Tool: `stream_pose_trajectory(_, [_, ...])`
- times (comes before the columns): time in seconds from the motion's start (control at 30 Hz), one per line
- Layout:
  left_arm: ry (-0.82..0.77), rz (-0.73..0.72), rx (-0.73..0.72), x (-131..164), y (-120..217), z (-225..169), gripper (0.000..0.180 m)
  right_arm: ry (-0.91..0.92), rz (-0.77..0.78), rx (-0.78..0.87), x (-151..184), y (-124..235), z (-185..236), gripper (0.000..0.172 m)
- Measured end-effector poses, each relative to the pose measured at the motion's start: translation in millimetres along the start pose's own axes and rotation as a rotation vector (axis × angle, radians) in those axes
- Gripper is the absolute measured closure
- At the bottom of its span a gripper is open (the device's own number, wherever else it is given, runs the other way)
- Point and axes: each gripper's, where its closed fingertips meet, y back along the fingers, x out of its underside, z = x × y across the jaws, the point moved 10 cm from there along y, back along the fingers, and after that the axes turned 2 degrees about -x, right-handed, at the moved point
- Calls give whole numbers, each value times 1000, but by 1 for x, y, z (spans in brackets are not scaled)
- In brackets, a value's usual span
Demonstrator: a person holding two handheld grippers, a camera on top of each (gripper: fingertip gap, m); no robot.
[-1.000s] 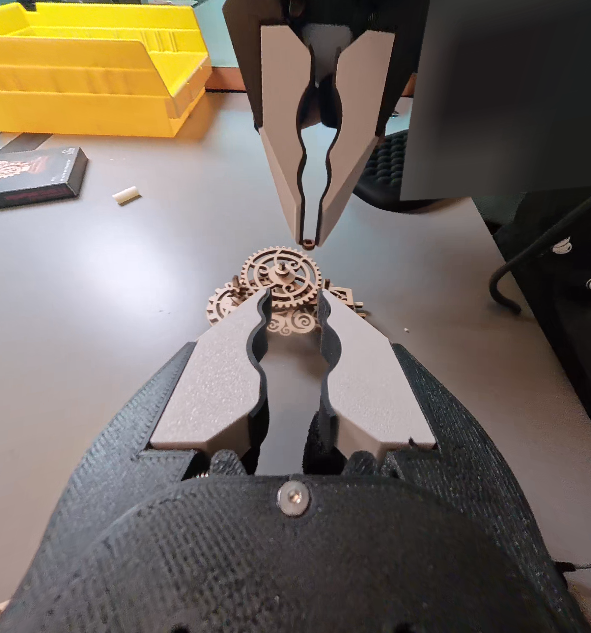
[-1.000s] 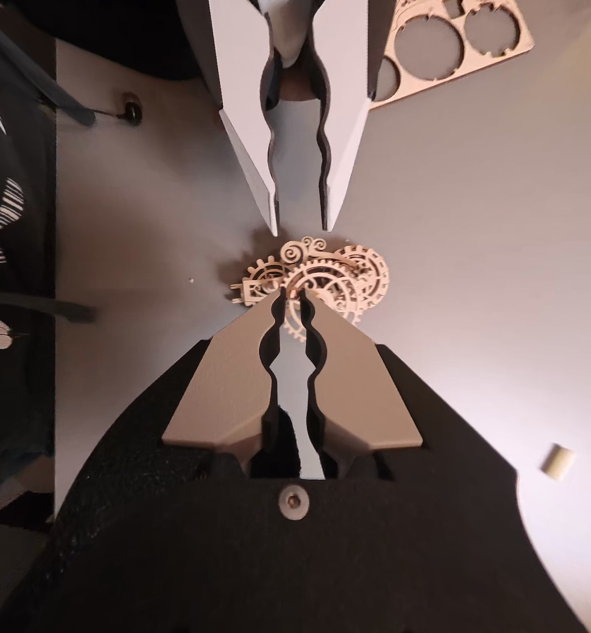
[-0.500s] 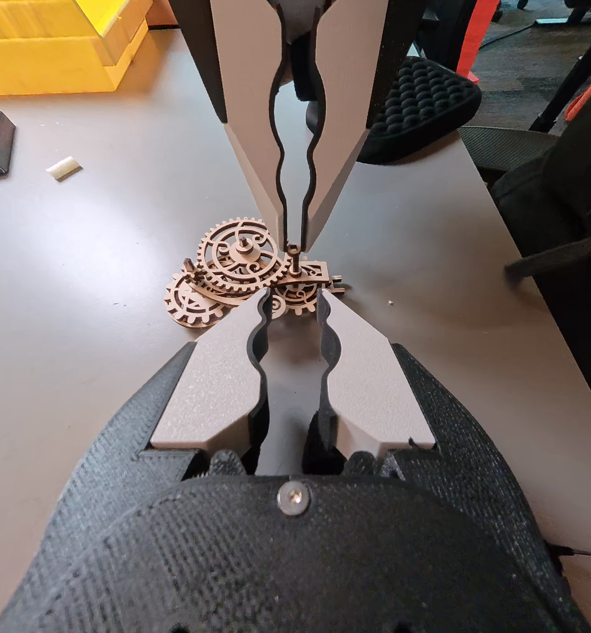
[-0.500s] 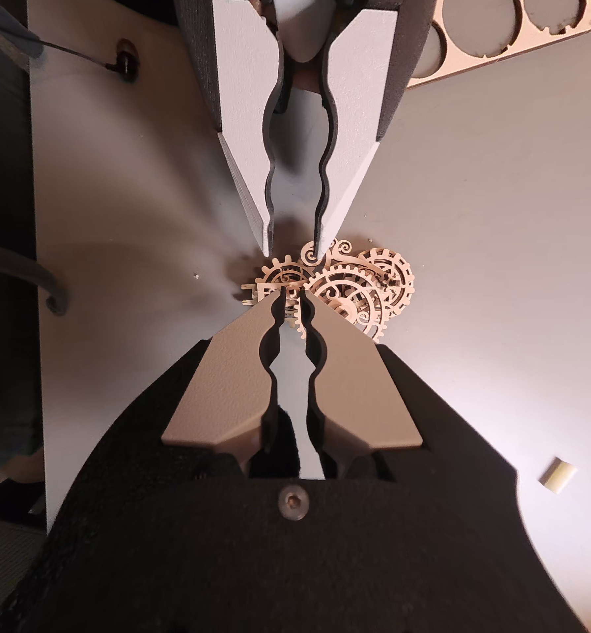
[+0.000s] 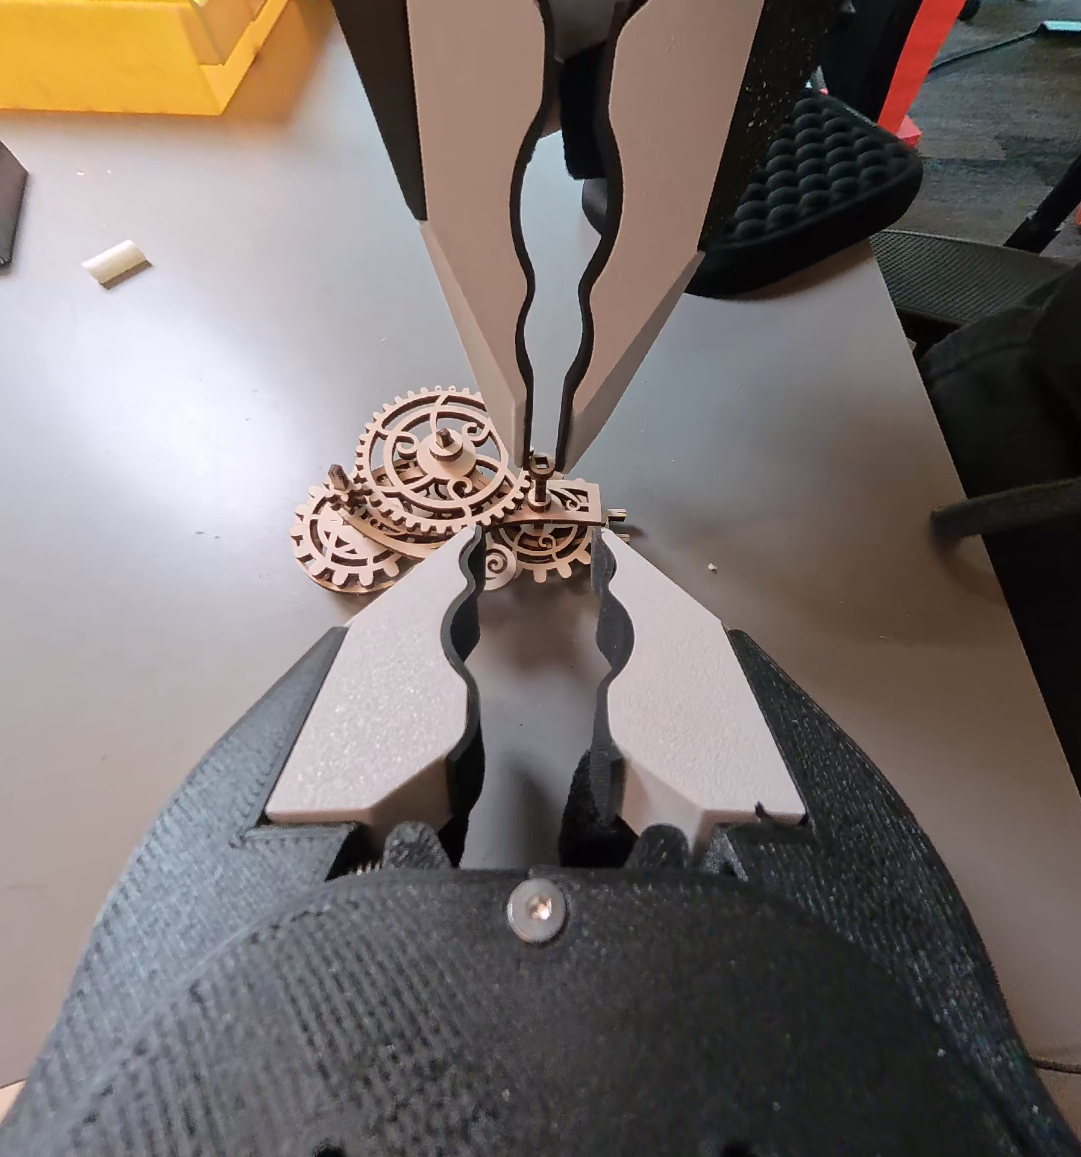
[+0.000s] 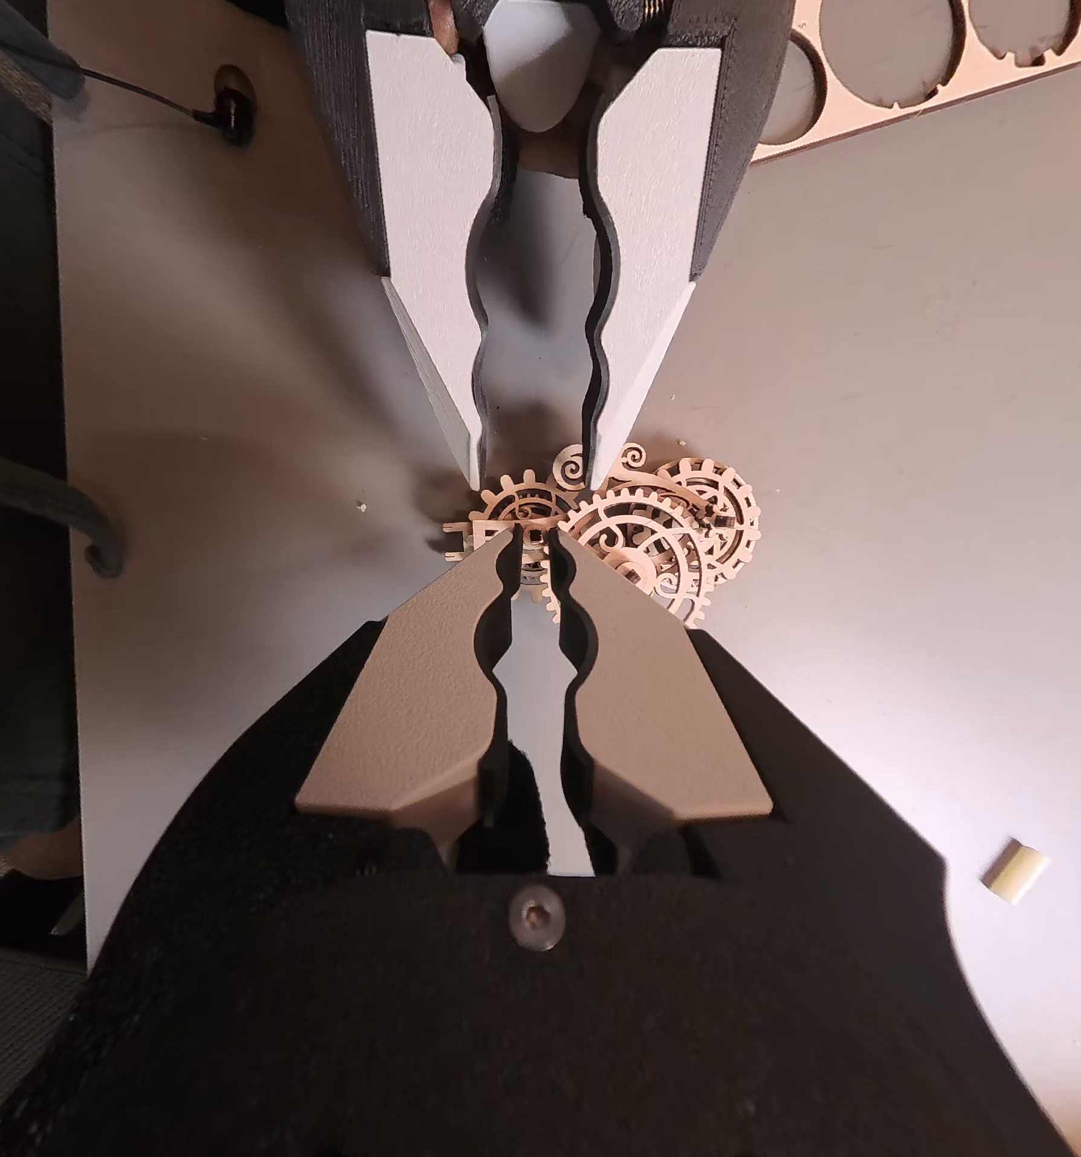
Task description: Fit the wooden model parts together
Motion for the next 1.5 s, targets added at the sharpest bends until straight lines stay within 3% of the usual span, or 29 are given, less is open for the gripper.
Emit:
stream_pose_trajectory(0.9, [73, 53, -69, -10, -1, -14, 144, -24, -20, 19, 2, 0, 2, 165])
stream_pose_trajectory(1.5, [63, 69, -61, -8, -3, -14, 145, 24, 51, 5, -1, -7, 3, 165])
